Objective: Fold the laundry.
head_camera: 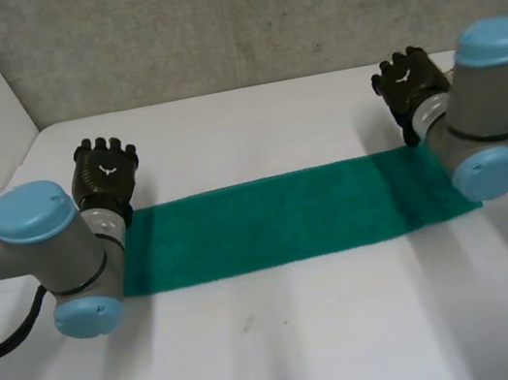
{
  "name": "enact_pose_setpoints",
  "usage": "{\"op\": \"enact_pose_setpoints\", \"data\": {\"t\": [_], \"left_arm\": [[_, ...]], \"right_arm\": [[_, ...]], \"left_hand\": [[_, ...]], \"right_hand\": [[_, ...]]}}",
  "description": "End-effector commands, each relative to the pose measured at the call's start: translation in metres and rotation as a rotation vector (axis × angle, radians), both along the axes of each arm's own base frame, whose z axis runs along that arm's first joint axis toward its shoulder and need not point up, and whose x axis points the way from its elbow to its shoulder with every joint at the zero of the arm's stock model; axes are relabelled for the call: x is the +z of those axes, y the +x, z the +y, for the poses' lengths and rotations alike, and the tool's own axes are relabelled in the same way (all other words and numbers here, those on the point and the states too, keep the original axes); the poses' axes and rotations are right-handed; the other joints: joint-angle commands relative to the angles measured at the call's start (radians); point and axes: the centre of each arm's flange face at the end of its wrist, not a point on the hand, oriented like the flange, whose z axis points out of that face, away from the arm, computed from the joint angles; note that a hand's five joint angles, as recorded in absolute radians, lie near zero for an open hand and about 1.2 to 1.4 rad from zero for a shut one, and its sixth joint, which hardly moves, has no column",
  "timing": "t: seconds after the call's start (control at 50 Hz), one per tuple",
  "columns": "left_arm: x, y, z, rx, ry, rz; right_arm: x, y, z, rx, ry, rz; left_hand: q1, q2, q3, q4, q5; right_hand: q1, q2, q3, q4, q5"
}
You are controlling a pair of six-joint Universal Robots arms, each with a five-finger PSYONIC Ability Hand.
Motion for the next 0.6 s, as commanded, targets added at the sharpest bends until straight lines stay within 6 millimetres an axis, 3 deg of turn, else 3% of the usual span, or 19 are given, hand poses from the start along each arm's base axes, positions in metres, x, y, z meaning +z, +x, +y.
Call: {"op": "enact_pose_setpoints", "data": {"t": [0.02,0.14,0.22,0.36,0.48,0.5,0.52,0.6], "left_arm": [[0.027,0.011,0.034,-0.008,0.006,0.058],[0.026,0.015,0.048,-0.011,0.049,0.148],[0.022,0.014,0.051,-0.014,0.066,0.17],[0.016,0.015,0.051,-0.011,0.082,0.164],[0.014,0.015,0.052,-0.01,0.087,0.161],[0.014,0.015,0.052,-0.01,0.088,0.159],[0.014,0.015,0.052,-0.01,0.089,0.161],[0.013,0.016,0.053,-0.008,0.092,0.158]], "right_arm": [[0.026,-0.039,0.052,0.046,0.164,-0.143],[-0.01,-0.07,0.07,0.03,0.33,-0.132],[-0.026,-0.075,0.075,0.016,0.376,-0.127],[-0.053,-0.08,0.066,0.001,0.406,-0.122],[-0.068,-0.08,0.056,-0.007,0.375,-0.104],[-0.07,-0.081,0.055,-0.01,0.376,-0.098],[-0.072,-0.083,0.052,-0.019,0.371,-0.089],[-0.069,-0.095,0.045,-0.057,0.362,-0.079]], "left_hand": [[-0.017,-0.028,-0.036,-0.028,-0.047],[-0.017,-0.028,-0.036,-0.028,-0.047],[-0.017,-0.028,-0.036,-0.028,-0.047],[-0.017,-0.028,-0.036,-0.028,-0.047],[-0.017,-0.028,-0.036,-0.028,-0.047],[-0.017,-0.028,-0.036,-0.028,-0.047],[-0.017,-0.028,-0.036,-0.028,-0.047],[-0.017,-0.028,-0.036,-0.028,-0.047]], "right_hand": [[-0.03,-0.045,-0.041,-0.061,-0.069],[0.026,0.011,0.016,-0.005,-0.013],[0.206,0.191,0.195,0.174,0.167],[0.3,0.285,0.289,0.269,0.261],[0.599,0.584,0.588,0.568,0.56],[0.725,0.71,0.714,0.693,0.686],[1.187,1.172,1.176,1.156,1.148],[1.192,1.177,1.181,1.16,1.153]]}}
